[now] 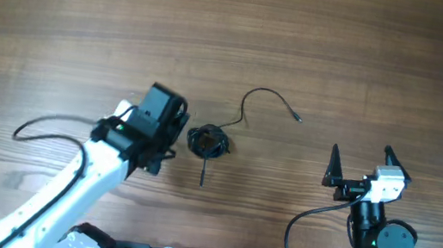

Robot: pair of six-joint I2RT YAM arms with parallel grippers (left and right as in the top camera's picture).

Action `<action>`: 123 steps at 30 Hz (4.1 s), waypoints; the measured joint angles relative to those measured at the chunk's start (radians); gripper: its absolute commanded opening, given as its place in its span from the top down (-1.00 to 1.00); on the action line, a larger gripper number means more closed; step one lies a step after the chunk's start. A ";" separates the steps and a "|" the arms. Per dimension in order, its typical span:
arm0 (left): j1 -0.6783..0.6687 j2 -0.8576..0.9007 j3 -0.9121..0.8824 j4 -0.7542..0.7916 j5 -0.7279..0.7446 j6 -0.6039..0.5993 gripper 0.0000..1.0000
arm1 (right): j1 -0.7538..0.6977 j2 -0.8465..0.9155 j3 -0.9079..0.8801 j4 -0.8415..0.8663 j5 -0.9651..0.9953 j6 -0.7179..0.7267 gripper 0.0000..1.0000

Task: Untangle cables
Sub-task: 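Close the left gripper on the cable bundle, then lift the bundle with the left gripper and pull it leftward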

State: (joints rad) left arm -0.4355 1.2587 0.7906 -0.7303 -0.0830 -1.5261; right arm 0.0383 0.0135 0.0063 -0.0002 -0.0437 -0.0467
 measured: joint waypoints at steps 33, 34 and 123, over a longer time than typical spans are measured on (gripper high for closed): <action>-0.132 0.176 -0.030 0.190 0.006 0.430 0.46 | 0.000 0.000 0.000 0.000 0.000 0.000 -1.00; -0.119 0.126 -0.030 0.163 0.006 0.513 0.32 | 0.000 0.000 0.000 0.000 0.000 0.000 -0.99; 0.007 0.073 -0.011 0.222 0.007 0.557 0.92 | 0.000 0.000 0.000 0.000 0.000 0.000 -0.99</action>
State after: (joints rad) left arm -0.4286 1.3319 0.7795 -0.5079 -0.0757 -0.9688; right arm 0.0383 0.0135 0.0063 -0.0002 -0.0437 -0.0467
